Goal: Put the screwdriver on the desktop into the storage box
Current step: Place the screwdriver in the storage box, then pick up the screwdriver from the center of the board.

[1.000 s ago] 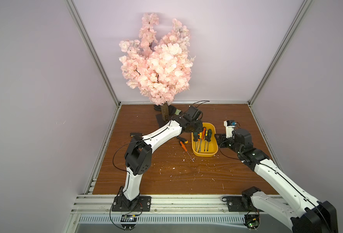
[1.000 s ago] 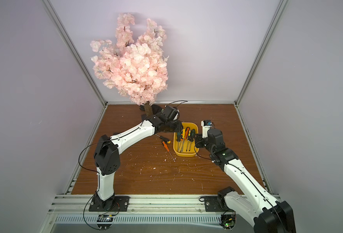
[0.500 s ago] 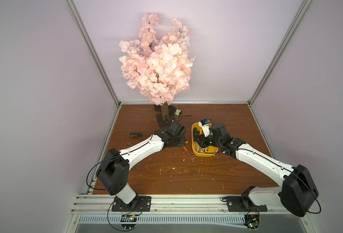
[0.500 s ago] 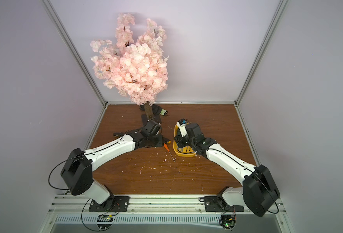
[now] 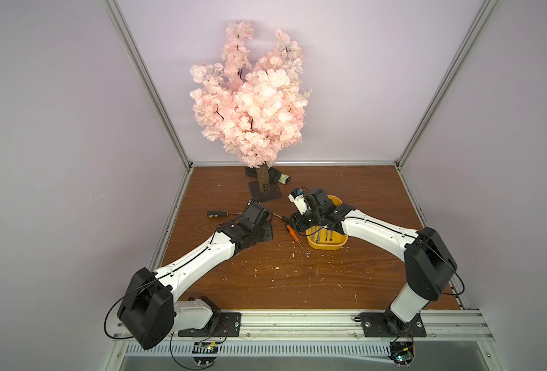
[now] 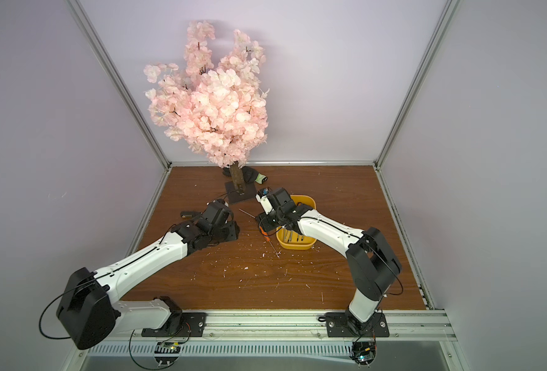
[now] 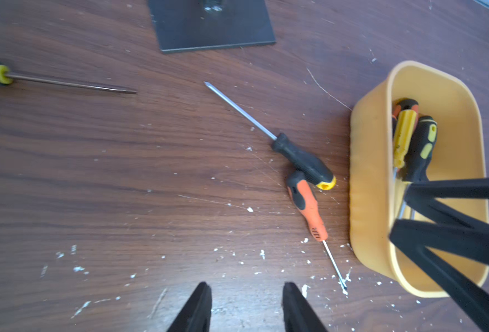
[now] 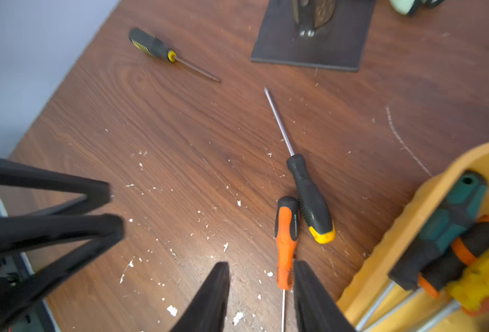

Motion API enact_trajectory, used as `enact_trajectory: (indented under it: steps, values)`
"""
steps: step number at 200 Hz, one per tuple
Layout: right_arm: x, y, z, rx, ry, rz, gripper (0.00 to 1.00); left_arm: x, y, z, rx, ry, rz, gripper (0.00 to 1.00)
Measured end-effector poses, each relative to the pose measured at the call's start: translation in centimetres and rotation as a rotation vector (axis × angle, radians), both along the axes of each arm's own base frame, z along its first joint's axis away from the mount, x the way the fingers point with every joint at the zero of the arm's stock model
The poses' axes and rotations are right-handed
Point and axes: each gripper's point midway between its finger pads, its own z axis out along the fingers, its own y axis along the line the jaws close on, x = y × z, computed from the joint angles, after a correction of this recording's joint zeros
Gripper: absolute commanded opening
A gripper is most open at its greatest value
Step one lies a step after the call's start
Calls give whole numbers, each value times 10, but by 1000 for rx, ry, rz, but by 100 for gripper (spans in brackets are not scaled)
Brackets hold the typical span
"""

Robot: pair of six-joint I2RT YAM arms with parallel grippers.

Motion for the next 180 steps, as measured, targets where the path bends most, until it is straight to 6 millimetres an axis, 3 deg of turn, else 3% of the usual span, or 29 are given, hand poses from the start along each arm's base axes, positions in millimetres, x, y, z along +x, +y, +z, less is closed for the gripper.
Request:
enact_trajectory:
  steps: [48, 110, 180]
  values:
    - [3, 14, -36, -120, 73, 16, 44, -2, 14, 8, -6, -29, 37, 46]
    - [10, 7, -69, -254, 108, -6, 44, -6, 18, 7, -4, -29, 42, 46]
    - [4, 7, -79, -290, 114, 2, 41, -8, 20, 4, -8, -21, 51, 46]
